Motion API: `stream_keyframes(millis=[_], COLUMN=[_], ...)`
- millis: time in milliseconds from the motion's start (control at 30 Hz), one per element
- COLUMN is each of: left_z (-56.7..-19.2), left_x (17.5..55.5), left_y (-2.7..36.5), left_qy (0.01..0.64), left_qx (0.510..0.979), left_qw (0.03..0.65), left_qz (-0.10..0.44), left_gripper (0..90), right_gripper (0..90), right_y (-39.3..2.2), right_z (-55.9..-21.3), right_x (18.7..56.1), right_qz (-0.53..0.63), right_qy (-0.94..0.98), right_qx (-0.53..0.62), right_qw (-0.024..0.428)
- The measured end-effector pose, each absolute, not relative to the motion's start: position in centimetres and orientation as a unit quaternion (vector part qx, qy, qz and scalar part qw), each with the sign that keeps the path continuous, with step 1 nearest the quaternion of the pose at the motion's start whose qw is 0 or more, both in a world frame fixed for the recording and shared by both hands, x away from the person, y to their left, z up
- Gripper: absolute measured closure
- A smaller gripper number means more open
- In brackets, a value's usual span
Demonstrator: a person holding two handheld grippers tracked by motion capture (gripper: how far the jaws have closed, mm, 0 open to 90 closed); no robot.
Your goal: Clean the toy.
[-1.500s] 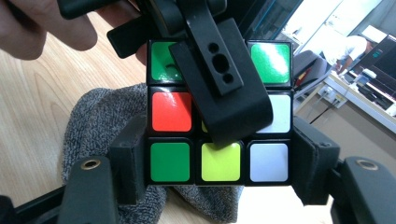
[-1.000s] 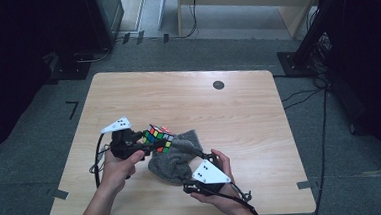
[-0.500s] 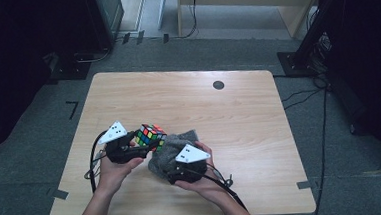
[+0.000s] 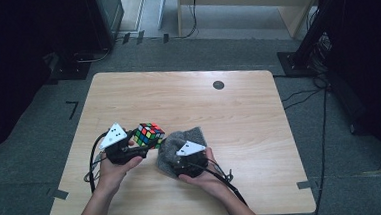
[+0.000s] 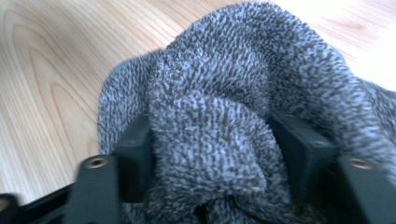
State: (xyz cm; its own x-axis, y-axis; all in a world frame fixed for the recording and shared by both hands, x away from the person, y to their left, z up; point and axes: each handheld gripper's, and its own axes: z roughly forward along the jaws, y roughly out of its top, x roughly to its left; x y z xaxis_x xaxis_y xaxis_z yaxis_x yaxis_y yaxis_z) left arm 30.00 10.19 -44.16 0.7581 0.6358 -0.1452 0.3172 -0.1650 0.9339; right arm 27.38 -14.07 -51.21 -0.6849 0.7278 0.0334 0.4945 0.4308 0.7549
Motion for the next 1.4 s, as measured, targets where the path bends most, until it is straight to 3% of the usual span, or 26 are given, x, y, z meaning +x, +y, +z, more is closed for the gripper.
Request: stream_keyframes(millis=[133, 300, 400, 533, 667, 700, 933, 1233, 1400], left_z=[-44.4, -44.6, -44.0, -43.7, -44.3, -44.8, -45.3, -45.4, -45.2], left_x=[30.0, 29.7, 29.7, 29.9, 29.7, 29.5, 27.4, 26.6, 27.1], left_y=[9.6, 7.9, 7.6, 7.3, 7.1, 6.6, 4.6, 4.1, 4.7], left_qy=[0.308, 0.293, 0.284, 0.274, 0.276, 0.271, 0.18, 0.142, 0.159], left_qx=[0.758, 0.776, 0.767, 0.767, 0.76, 0.771, 0.803, 0.814, 0.802], left_qw=[0.558, 0.543, 0.567, 0.571, 0.58, 0.567, 0.551, 0.546, 0.561], left_qz=[0.137, 0.132, 0.096, 0.102, 0.101, 0.108, 0.139, 0.139, 0.131], left_gripper=[34.1, 34.0, 34.0, 34.0, 33.9, 33.9, 34.0, 34.1, 34.1], right_gripper=[49.4, 69.5, 74.7, 75.6, 75.7, 75.7, 75.2, 75.0, 75.2], right_y=[-15.1, -16.4, -17.5, -19.3, -21.3, -21.8, -21.2, -19.9, -20.4], right_z=[-51.4, -51.3, -50.9, -49.6, -45.8, -43.9, -40.5, -42.3, -43.9], right_x=[27.4, 26.9, 27.1, 27.3, 26.1, 25.2, 23.7, 24.5, 25.4], right_qz=[0.385, 0.371, 0.38, 0.409, 0.474, 0.514, 0.588, 0.569, 0.519], right_qy=[0.834, 0.838, 0.828, 0.798, 0.76, 0.739, 0.708, 0.722, 0.738], right_qx=[0.368, 0.366, 0.384, 0.417, 0.417, 0.4, 0.341, 0.358, 0.39], right_qw=[0.143, 0.161, 0.152, 0.151, 0.154, 0.176, 0.192, 0.164, 0.185])
